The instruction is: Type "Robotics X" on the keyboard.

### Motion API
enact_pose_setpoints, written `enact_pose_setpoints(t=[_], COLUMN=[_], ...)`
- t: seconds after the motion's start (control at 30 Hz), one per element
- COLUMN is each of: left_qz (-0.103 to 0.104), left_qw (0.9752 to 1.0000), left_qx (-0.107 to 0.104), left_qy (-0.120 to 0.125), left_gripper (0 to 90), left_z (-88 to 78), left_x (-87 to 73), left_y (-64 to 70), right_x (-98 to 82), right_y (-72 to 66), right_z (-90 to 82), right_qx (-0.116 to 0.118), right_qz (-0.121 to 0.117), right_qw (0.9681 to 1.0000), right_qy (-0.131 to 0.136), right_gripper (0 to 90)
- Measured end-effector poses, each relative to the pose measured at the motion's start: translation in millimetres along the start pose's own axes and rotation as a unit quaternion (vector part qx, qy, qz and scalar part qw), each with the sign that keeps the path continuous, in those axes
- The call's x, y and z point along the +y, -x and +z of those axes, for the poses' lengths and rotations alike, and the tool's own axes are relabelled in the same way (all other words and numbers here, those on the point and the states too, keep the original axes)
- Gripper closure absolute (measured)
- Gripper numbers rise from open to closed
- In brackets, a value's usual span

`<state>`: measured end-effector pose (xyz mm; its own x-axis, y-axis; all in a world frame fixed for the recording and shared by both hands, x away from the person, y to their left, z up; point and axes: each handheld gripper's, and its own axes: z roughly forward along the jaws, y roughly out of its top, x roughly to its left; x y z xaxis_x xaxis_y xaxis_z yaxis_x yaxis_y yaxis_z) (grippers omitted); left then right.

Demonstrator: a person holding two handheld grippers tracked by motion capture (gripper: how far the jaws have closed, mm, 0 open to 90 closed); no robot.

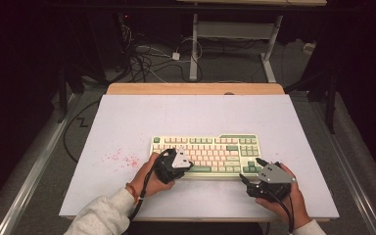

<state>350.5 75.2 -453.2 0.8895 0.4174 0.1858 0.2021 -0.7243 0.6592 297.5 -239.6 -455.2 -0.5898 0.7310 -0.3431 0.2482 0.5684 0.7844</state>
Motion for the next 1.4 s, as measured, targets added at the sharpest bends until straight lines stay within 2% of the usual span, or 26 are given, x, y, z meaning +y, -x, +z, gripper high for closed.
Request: enact_pose_setpoints(t=[0.1, 0.23, 0.4, 0.6, 0.73, 1.0, 1.1, 1.2, 1.4], left_qz=[0.008, 0.017, 0.010, 0.006, 0.012, 0.006, 0.000, -0.008, -0.013], left_qw=[0.9998, 0.9996, 0.9999, 0.9999, 0.9996, 0.9981, 0.9962, 0.9946, 0.9922], left_qx=[-0.006, -0.001, 0.002, 0.013, 0.024, 0.056, 0.077, 0.088, 0.108], left_qy=[-0.016, -0.023, -0.005, 0.004, 0.006, 0.027, 0.042, 0.056, 0.061], left_gripper=[87.5, 87.5, 87.0, 84.1, 78.4, 58.7, 48.5, 37.8, 24.0], left_z=[2.7, 2.9, -7.4, -14.4, -17.8, -26.5, -30.4, -35.1, -41.5], left_x=[-1.4, 0.0, 1.2, -0.8, -2.6, -7.8, -10.4, -13.3, -21.6], left_y=[0.9, 3.5, 0.0, -5.2, -8.6, -14.4, -15.1, -16.2, -16.2], right_x=[-0.1, 0.0, -0.1, -0.1, -0.3, -0.7, -0.7, -0.8, -1.0], right_y=[0.0, 0.0, 0.5, 1.5, 1.3, 2.0, 2.3, 2.5, 3.4], right_z=[-0.1, -0.6, -1.2, -1.7, -1.7, -1.9, -2.4, -2.6, -2.8], right_qx=[-0.001, -0.001, -0.002, -0.004, -0.004, -0.006, -0.006, -0.007, -0.001], right_qz=[-0.001, -0.001, 0.000, -0.001, -0.001, 0.001, 0.000, 0.002, 0.006], right_qw=[1.0000, 1.0000, 1.0000, 1.0000, 1.0000, 1.0000, 1.0000, 1.0000, 1.0000], right_qy=[-0.001, 0.000, 0.001, 0.001, 0.001, 0.001, 0.001, 0.001, 0.002], right_gripper=[27.1, 27.1, 27.1, 27.2, 27.2, 27.2, 27.2, 27.2, 27.3])
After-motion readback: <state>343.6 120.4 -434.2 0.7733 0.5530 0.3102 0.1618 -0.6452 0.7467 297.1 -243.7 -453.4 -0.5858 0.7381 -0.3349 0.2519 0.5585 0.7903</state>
